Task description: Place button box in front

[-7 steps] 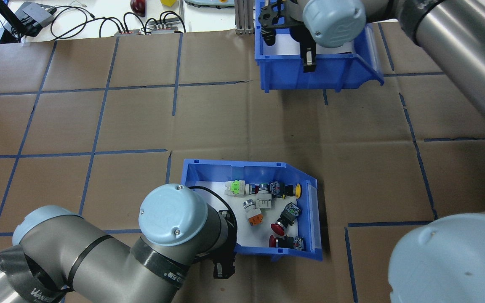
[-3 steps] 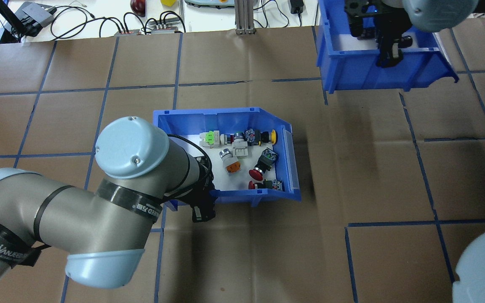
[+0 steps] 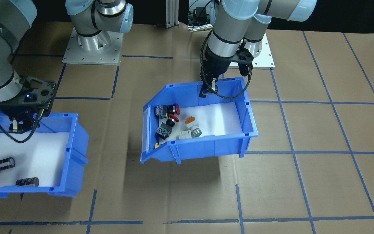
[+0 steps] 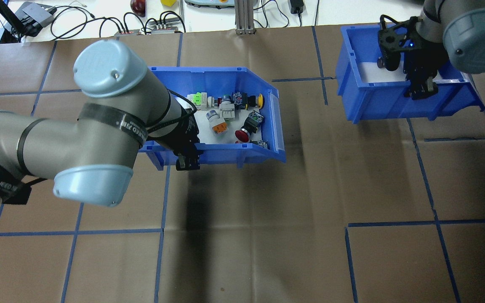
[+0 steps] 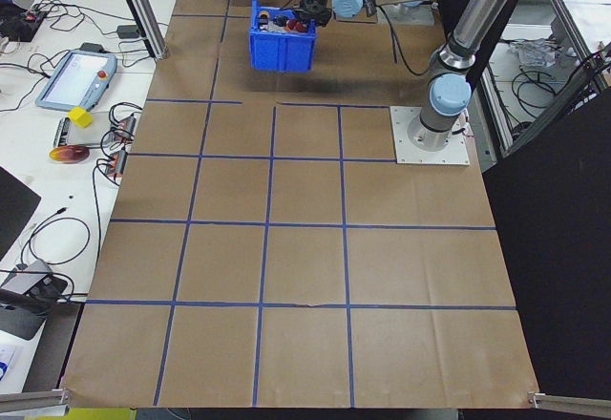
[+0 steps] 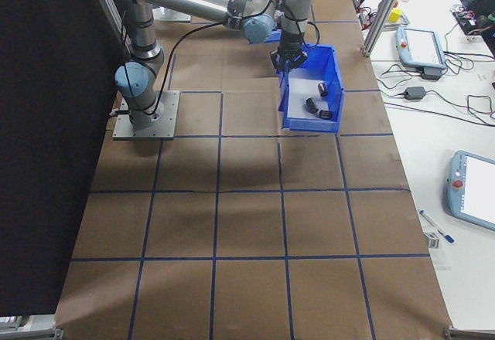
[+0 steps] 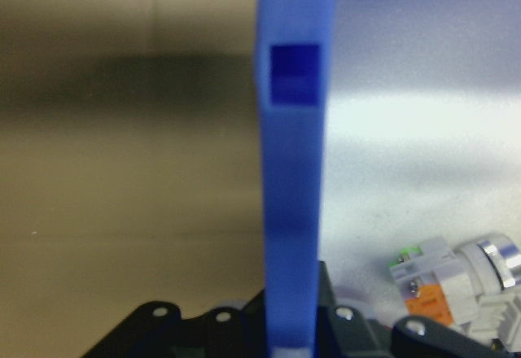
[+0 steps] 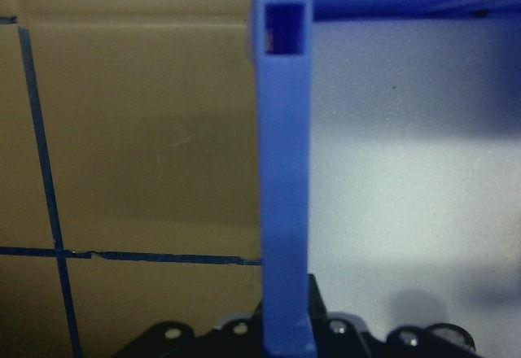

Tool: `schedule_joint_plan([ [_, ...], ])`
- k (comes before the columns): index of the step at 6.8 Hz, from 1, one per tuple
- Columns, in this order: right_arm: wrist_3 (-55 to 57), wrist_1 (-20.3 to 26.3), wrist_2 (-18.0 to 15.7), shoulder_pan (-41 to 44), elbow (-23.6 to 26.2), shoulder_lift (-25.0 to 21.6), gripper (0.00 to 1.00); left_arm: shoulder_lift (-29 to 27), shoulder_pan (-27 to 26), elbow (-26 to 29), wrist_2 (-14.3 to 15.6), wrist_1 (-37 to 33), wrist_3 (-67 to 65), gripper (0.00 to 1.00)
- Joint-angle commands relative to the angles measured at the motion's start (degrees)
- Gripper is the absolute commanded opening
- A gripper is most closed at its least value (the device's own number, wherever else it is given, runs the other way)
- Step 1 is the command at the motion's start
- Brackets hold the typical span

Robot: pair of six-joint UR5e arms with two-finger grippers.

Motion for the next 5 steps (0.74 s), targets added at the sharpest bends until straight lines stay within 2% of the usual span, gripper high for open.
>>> schedule_joint_plan([
  [1, -3.2, -3.1, -0.2, -0.3, 7.9, -4.9, 0.05, -9.7, 0.4, 10.3, 2.0, -0.4, 0.9, 0.0],
  [3, -6.8, -4.2, -0.1, -3.3, 10.5, -6.7, 0.05, -17.6, 0.3, 17.6, 1.0, 0.2, 1.0, 0.0],
  [5, -8.4, -4.2, -0.2, -5.1, 11.5, -7.6, 0.05, -20.8, -0.3, 19.1, -5.4, 0.7, 1.1, 0.0],
])
